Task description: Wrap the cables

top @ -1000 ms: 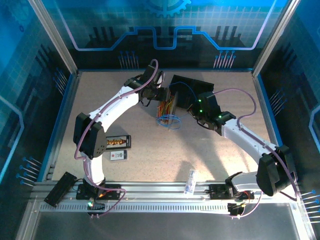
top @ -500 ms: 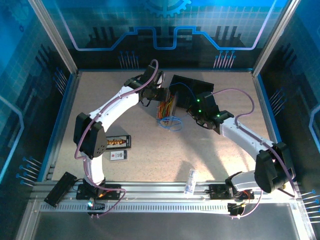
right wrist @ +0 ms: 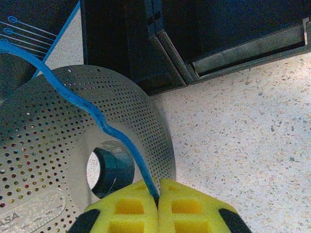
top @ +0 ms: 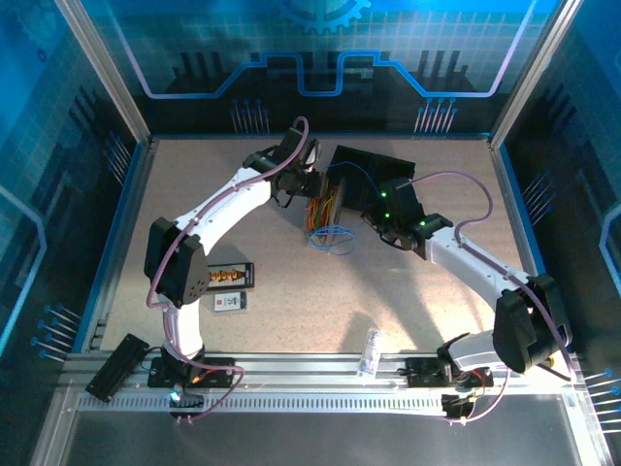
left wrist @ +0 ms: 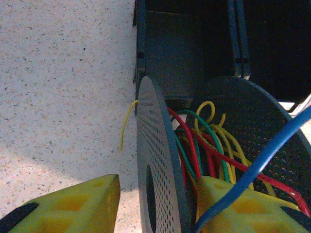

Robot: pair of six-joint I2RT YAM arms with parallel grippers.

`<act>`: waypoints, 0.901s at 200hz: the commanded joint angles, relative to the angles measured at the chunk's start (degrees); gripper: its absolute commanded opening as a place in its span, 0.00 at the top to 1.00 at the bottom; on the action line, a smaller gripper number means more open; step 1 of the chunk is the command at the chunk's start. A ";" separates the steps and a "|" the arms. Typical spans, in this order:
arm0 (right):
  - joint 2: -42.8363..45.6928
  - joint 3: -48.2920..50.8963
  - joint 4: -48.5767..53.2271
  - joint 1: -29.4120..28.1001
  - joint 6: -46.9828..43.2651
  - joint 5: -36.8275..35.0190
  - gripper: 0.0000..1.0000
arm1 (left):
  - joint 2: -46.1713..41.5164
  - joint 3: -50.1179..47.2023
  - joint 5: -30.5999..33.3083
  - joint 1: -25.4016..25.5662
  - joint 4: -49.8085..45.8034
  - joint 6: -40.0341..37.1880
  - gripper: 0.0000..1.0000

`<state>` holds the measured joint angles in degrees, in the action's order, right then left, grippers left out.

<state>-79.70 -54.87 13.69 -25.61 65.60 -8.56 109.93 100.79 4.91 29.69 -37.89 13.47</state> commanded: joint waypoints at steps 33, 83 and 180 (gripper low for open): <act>-0.94 -1.91 1.64 -0.78 0.47 -1.69 1.00 | 1.34 1.37 0.83 -0.03 -0.84 -0.09 0.61; -1.42 -2.52 2.28 -0.85 -0.72 -1.46 1.00 | 1.71 1.64 1.53 0.18 -0.90 0.03 1.00; -0.39 -6.86 4.49 8.03 -35.86 8.85 1.00 | -17.64 -15.09 -4.57 -2.23 10.64 -7.84 1.00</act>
<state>-80.49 -59.29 16.82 -21.61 44.40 -3.97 100.42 87.50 6.07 29.39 -31.86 8.40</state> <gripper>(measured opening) 0.060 0.079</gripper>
